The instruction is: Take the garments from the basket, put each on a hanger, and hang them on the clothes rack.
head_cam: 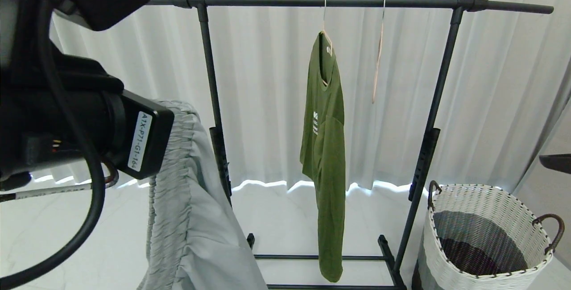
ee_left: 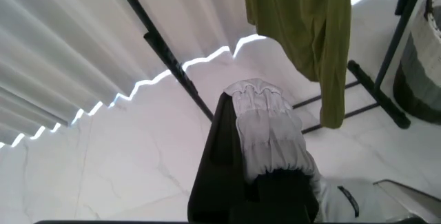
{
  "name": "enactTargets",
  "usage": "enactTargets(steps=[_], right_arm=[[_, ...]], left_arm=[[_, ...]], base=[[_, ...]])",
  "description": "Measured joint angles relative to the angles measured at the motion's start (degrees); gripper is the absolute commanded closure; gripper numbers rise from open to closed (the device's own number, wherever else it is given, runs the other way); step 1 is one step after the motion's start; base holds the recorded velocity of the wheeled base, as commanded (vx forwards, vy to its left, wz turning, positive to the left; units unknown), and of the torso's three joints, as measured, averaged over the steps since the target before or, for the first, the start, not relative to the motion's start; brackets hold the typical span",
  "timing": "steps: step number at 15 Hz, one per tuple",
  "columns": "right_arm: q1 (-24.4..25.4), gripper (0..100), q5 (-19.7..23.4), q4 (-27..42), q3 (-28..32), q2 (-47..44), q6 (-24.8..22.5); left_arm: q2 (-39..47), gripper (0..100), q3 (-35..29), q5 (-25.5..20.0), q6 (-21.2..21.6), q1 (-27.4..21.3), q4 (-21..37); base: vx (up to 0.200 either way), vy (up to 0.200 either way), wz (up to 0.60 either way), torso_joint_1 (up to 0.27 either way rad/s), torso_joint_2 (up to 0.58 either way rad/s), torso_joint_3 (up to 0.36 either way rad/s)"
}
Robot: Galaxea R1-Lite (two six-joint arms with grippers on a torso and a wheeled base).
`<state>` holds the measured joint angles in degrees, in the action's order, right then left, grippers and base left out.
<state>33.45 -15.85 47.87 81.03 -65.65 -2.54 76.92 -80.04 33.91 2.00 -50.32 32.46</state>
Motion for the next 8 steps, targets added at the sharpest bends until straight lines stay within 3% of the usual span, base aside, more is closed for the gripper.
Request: enactTargets(steps=[5,8], right_arm=[[-14.5,0,-0.7,-2.8,-6.2,1.4,-8.3],[-16.8,0,-0.3,-10.1,-10.6,2.4,-9.1]], left_arm=[[-2.2,100,5.6,0.0,0.5,1.8,-5.0],[-2.5,100,5.9,-0.1,0.4,2.0,-5.0]], base=[[0.0,0.0,0.0,0.0,0.0,0.0],[0.2,0.0,0.0,-0.002,0.0,0.009]])
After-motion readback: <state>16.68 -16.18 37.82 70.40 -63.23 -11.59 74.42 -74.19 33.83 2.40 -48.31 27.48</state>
